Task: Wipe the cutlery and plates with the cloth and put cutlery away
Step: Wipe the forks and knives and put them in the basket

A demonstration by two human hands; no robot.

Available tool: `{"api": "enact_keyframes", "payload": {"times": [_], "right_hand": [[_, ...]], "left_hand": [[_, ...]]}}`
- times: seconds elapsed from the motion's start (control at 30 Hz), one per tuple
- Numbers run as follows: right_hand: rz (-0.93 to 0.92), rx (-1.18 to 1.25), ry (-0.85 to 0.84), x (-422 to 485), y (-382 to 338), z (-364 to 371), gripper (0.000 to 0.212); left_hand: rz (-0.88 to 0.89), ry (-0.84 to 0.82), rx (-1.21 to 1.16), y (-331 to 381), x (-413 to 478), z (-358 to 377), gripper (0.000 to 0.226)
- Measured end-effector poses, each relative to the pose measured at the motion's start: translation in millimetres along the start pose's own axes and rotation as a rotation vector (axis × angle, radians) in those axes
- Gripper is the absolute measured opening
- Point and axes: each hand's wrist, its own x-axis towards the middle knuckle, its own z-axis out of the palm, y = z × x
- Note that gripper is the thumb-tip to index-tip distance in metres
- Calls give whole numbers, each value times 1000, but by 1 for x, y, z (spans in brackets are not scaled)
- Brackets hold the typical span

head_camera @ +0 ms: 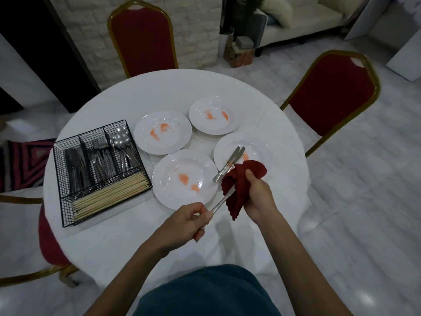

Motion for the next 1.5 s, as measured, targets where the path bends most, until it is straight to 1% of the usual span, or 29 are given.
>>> {"api": "enact_keyframes", "payload": {"times": [0.1,0.17,0.3,0.4,0.47,0.53,0.6,0.67,0.73,0.83,0.93,1.1,1.23,1.3,1.37,1.47,1.5], "right_hand": [[26,-4,37,3,14,1,45],[22,-22,41,1,23,3,40],[1,-138,-86,-16,40,16,29],[-15,-250,-182,-27,50,26,25],[-44,-295,-199,-28,49,26,26],[-82,-322,-184,-25,44,21,27],[-110,-356,-169,-24,40,16,25],[-111,-390,-194,-26,39,13,26],[-80,-479,-271,-31,38,13,28],[0,-581,-418,-40,47,16,32],[17,-641,-505,-47,54,19,32],[33,-681,-588,-54,47,19,29],[75,-728,-620,-56,42,17,32],[63,-758,-619,-56,38,19,33],[32,-801,-608,-54,36,25,32],[-18,-784,-570,-52,39,33,29],[-29,-781,-559,-51,40,34,29]], "left_hand": [[-22,-4,17,-3,-1,-2,34],[-39,20,25,-4,0,0,32],[-38,111,4,-9,6,12,31],[-21,164,26,-11,16,22,28],[-13,154,80,-12,19,21,28],[-11,148,113,-13,17,13,33],[-42,219,113,-18,17,1,37],[-60,331,44,-20,19,-11,36],[-49,405,-46,-18,24,-18,33],[-42,395,-138,-11,31,-20,27],[-59,414,-134,-9,36,-21,23],[-105,405,-330,-14,30,-44,20],[-122,542,-465,-23,24,-71,14],[-131,590,-487,-23,24,-70,16],[-130,573,-464,-20,26,-56,20],[-120,428,-333,-18,26,-29,22],[-122,416,-306,-19,26,-25,21]]}}
